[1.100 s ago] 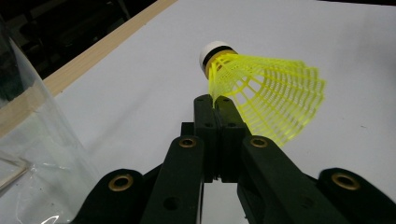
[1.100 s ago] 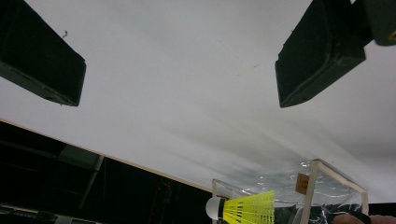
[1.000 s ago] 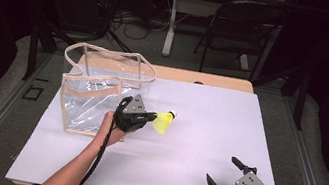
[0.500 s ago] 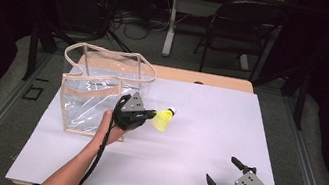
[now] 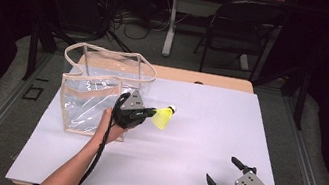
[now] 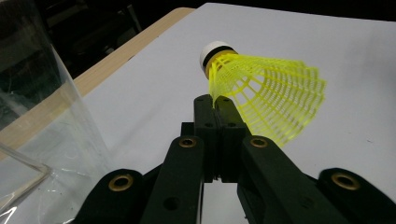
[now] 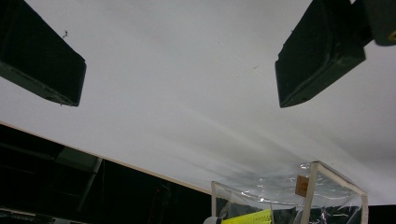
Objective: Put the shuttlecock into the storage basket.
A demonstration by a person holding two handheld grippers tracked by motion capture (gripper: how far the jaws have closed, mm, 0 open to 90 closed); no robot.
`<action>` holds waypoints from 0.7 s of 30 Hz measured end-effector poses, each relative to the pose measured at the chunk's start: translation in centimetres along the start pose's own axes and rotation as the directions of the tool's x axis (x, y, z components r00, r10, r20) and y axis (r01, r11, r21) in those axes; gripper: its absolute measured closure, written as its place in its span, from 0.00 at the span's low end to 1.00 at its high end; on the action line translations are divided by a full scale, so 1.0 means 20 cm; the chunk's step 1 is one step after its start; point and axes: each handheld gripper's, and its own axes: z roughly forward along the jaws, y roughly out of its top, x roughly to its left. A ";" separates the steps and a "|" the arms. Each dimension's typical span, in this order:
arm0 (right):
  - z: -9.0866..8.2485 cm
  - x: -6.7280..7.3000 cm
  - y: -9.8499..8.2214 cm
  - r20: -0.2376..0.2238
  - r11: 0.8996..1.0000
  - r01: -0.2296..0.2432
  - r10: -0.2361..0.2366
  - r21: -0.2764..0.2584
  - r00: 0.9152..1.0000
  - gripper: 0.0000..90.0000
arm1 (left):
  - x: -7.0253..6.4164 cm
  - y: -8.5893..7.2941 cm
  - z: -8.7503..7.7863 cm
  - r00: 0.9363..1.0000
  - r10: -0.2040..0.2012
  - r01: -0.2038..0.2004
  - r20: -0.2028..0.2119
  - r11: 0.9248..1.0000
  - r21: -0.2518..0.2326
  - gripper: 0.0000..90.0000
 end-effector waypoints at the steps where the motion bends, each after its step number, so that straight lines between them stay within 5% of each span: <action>1: 0.00 0.00 0.00 0.000 1.000 0.000 0.000 -0.001 1.000 0.02 | 0.00 0.00 0.00 1.000 -0.003 0.003 -0.001 1.000 -0.002 1.00; 21: 0.00 -0.01 0.00 0.000 1.000 0.001 -0.001 -0.001 1.000 0.02 | 0.01 0.09 -0.03 1.000 0.013 -0.014 -0.022 0.999 -0.031 1.00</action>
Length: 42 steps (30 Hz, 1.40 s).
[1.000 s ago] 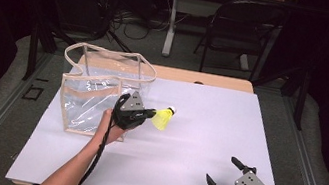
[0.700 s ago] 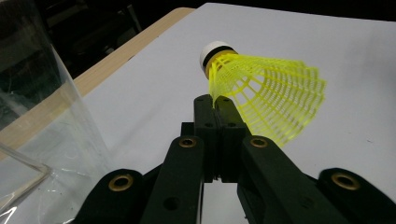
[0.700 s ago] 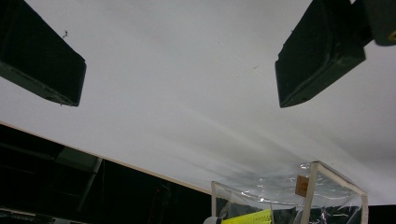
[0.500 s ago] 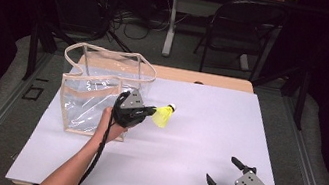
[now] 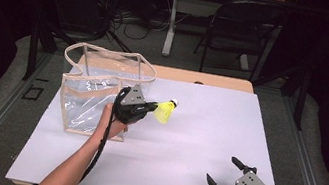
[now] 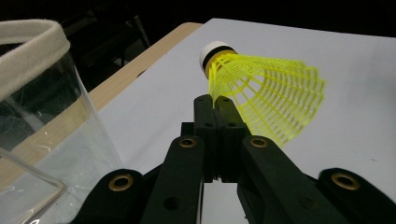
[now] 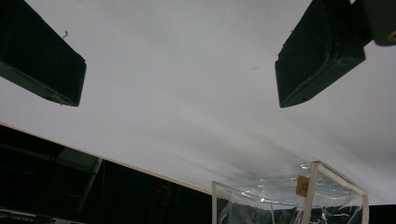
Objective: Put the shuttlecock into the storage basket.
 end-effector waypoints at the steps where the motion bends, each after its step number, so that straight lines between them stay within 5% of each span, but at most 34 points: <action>1: 0.00 0.00 0.00 0.000 1.000 0.000 0.000 0.001 1.000 0.02 | 0.00 0.00 0.00 1.000 0.001 -0.001 -0.004 1.000 -0.002 1.00; 42: -0.01 0.00 0.00 0.005 1.000 0.004 -0.004 0.001 1.000 0.02 | 0.08 0.13 -0.09 0.998 0.008 -0.011 -0.055 0.998 -0.056 1.00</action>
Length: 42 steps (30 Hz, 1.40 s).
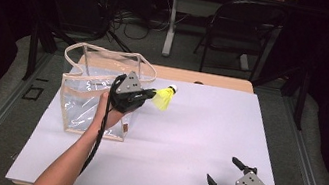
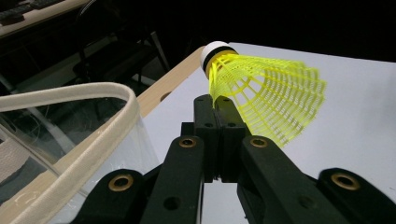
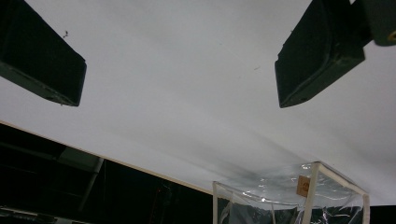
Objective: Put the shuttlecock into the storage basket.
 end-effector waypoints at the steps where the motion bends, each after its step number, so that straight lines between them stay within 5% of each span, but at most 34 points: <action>1: 0.00 0.00 0.00 0.001 1.000 0.001 -0.001 0.000 1.000 0.02 | 0.00 0.00 0.00 1.000 -0.003 0.003 -0.001 1.000 -0.004 1.00; 42: 0.00 0.00 0.00 0.000 1.000 -0.002 0.002 0.002 1.000 0.02 | 0.06 0.11 -0.06 0.999 0.003 -0.005 -0.038 0.999 -0.046 1.00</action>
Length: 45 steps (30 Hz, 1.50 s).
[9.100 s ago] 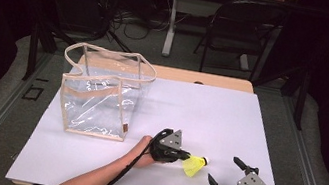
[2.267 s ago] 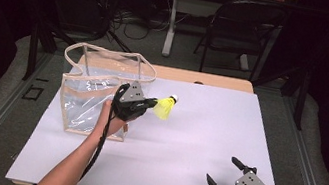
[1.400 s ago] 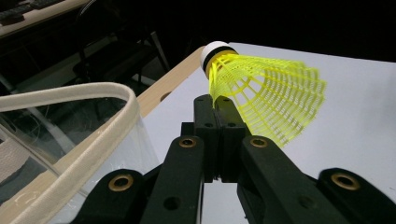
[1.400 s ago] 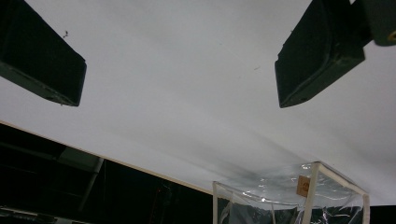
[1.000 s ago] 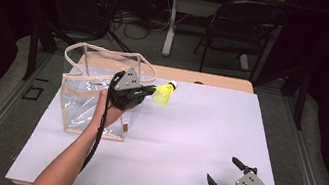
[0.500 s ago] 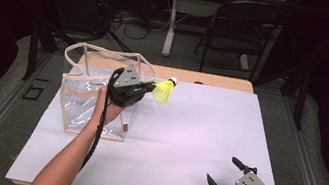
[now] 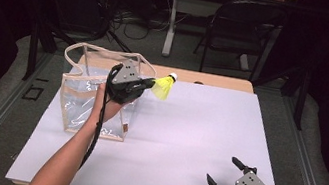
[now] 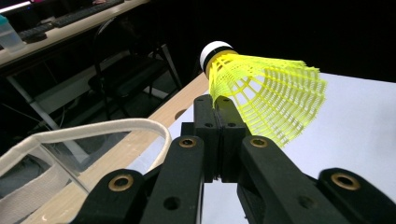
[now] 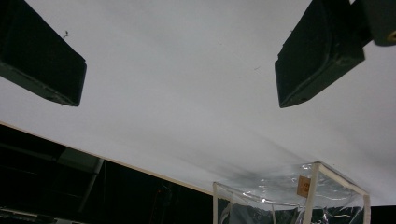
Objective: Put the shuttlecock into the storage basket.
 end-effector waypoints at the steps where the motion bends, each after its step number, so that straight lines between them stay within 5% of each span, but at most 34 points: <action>1: 0.00 0.00 0.00 0.001 1.000 0.000 0.000 0.000 1.000 0.02 | 0.00 0.00 0.00 1.000 -0.001 0.001 -0.001 1.000 -0.003 1.00; 45: 0.00 0.00 0.00 0.003 1.000 0.002 -0.002 -0.002 1.000 0.02 | 0.11 0.08 -0.07 0.998 -0.016 0.013 -0.060 0.999 -0.047 1.00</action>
